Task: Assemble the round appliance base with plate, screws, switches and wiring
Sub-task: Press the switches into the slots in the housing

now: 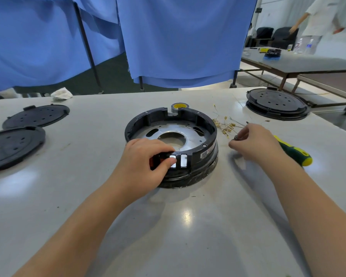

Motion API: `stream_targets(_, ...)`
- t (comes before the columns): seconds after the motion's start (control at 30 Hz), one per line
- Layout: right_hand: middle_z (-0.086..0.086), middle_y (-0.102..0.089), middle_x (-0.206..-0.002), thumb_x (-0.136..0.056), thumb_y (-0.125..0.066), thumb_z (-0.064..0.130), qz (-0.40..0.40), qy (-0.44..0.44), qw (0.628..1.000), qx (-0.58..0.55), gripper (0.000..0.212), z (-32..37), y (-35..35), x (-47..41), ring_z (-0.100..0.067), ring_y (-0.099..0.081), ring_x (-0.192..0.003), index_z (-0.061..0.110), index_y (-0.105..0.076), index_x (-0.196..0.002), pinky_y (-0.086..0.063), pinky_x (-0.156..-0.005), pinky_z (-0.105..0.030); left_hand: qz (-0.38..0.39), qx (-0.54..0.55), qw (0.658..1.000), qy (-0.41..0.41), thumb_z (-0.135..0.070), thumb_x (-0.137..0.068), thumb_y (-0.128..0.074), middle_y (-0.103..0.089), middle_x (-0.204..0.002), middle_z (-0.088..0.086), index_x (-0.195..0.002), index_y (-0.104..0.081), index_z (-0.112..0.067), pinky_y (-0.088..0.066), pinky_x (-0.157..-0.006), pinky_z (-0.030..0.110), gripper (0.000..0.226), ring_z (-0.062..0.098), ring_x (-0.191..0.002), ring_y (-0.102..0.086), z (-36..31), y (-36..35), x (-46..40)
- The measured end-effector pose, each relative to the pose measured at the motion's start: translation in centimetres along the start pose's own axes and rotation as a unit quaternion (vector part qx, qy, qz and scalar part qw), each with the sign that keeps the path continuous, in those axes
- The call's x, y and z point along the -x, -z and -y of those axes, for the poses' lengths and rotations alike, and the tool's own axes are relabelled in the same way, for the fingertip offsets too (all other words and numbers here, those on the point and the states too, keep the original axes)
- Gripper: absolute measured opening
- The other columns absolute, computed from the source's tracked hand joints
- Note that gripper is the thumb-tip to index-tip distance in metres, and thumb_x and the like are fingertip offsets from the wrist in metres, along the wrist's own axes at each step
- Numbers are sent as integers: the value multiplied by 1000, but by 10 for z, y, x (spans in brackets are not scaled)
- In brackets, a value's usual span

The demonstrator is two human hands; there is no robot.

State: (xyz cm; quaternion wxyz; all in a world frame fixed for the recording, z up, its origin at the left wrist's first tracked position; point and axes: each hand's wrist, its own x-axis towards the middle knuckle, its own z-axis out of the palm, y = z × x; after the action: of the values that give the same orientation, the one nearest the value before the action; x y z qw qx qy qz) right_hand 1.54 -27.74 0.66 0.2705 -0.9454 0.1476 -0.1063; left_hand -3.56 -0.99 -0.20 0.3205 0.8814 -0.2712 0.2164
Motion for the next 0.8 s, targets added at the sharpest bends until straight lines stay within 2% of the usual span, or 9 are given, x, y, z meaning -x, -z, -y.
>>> stream_targets(0.07, 2, -64, -91, -76, -71, 30, 18, 1, 990, -141, 25, 7, 5, 2, -18, -63, -83, 21, -58, -96, -53, -74, -35, 1, 2, 1000, 4, -28, -84, -64, -70, -84, -15, -93, -75, -20, -47, -87, 47, 16, 10, -82, -62, -1, 0, 0)
stream_targets(0.17, 0, -67, -83, -79, -72, 25, 55, 17, 945, -323, 15, 19, 11, 8, -11, -64, -66, 23, -65, -93, -50, -57, -23, 3, 3, 1000, 9, -27, -83, -64, -69, -84, -15, -94, -74, -20, -46, -87, 46, 17, 9, -83, -61, -3, 1, 1)
stream_targets(0.23, -3, -70, -83, -85, -67, 17, 124, 38, 894, -428, 8, 27, 14, 14, -12, -66, -65, 19, -70, -92, -53, -59, -20, 3, 2, 1000, 13, -27, -83, -64, -69, -85, -15, -94, -74, -20, -46, -87, 46, 17, 9, -84, -62, -4, 1, 1)
stream_targets(0.3, -4, -70, -83, -89, -60, 12, 202, 56, 840, -500, 14, 32, 15, 19, -15, -66, -68, 15, -74, -88, -55, -66, -22, 4, 3, 1000, 17, -26, -82, -64, -69, -84, -14, -94, -74, -20, -47, -87, 46, 17, 9, -83, -62, -5, 1, 1)
stream_targets(0.37, -5, -68, -82, -90, -58, 13, 247, 61, 808, -531, 19, 35, 16, 23, -17, -66, -70, 12, -75, -83, -56, -69, -23, 5, 0, 1000, 18, -27, -80, -65, -69, -83, -14, -93, -74, -21, -46, -86, 45, 17, 9, -83, -61, -6, 1, 0)
stream_targets(0.5, -8, -67, -85, -75, -64, 21, 282, 59, 743, -604, 17, 38, 24, 27, -20, -67, -74, 11, -76, -80, -56, -70, -23, 6, -10, 1000, 23, -28, -79, -66, -68, -87, -15, -96, -74, -21, -46, -88, 46, 20, 11, -86, -62, -7, 3, 1)
stream_targets(0.57, -10, -70, -92, -75, -62, 20, 300, 68, 721, -621, 19, 39, 26, 29, -22, -69, -81, 11, -76, -83, -56, -73, -25, 4, -8, 1000, 26, -28, -78, -67, -69, -90, -13, -97, -74, -20, -46, -90, 47, 22, 12, -90, -63, -8, 3, 1)
stream_targets(0.63, -14, -71, -100, -77, -60, 18, 311, 80, 718, -617, 19, 39, 25, 32, -24, -69, -87, 11, -75, -87, -57, -77, -27, 0, 1, 1000, 29, -28, -78, -67, -70, -94, -11, -99, -75, -19, -47, -91, 47, 24, 12, -94, -64, -9, 2, 1)
stream_targets(0.8, -10, -72, -95, -76, -67, 15, 339, 120, 726, -587, 18, 45, 18, 42, -25, -70, -91, 16, -76, -91, -56, -75, -25, -40, 4, 999, 24, -38, -74, -73, -69, -104, -10, -102, -74, -19, -44, -96, 45, 33, 11, -102, -62, -16, 4, 1)
